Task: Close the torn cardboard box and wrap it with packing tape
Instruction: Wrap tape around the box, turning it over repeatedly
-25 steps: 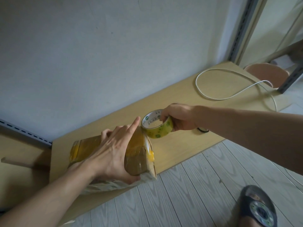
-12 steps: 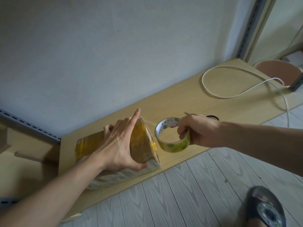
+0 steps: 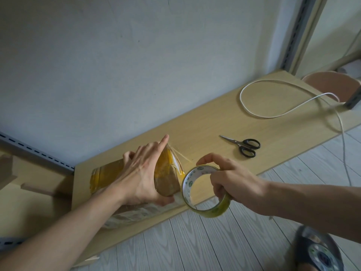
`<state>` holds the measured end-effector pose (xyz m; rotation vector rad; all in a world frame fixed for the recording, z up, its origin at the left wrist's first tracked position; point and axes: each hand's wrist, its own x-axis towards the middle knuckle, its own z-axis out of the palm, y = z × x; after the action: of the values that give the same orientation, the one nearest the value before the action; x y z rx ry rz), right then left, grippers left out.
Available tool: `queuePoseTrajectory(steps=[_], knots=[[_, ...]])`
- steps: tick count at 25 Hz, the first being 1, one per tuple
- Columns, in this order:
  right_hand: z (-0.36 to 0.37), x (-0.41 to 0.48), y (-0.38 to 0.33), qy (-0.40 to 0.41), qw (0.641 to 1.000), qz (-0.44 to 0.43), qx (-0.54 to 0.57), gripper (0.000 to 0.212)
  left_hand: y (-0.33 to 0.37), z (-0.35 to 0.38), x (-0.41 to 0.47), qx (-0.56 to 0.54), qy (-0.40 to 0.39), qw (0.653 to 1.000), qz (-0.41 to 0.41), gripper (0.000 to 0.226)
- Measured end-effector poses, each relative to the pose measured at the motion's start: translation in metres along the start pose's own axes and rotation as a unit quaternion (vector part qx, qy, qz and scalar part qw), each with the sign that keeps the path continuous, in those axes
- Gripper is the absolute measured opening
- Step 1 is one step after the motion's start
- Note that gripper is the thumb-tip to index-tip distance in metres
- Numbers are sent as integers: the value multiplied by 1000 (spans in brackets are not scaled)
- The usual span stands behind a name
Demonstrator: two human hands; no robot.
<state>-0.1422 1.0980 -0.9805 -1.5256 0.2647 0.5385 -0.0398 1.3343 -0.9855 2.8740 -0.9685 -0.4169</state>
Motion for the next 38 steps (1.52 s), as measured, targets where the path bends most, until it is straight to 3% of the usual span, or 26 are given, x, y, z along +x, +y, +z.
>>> queuePoseTrajectory(steps=[9, 13, 20, 23, 25, 27, 30, 38], knots=[[-20, 0, -6, -52, 993, 9, 104, 62, 12, -12, 0, 66, -28, 997, 16, 149], [-21, 0, -18, -73, 993, -7, 87, 63, 17, -17, 4, 73, -37, 996, 17, 148], [-69, 31, -53, 67, 997, 27, 29, 50, 16, -15, 5, 23, -40, 999, 13, 155], [-78, 32, -53, 52, 997, 48, 42, 60, 15, -16, 9, 0, -51, 999, 10, 158], [-69, 25, -45, 0, 998, 49, 47, 60, 15, -18, 13, -3, -55, 998, 5, 161], [-50, 11, -33, -51, 998, 21, -9, 54, 17, -19, 14, -8, -65, 998, -1, 164], [-24, -7, -20, -58, 986, -56, -145, 66, 22, -18, 15, 4, -74, 997, 6, 162], [3, -9, 8, -66, 975, -120, -175, 75, 25, -22, 20, 16, -74, 997, 30, 135]])
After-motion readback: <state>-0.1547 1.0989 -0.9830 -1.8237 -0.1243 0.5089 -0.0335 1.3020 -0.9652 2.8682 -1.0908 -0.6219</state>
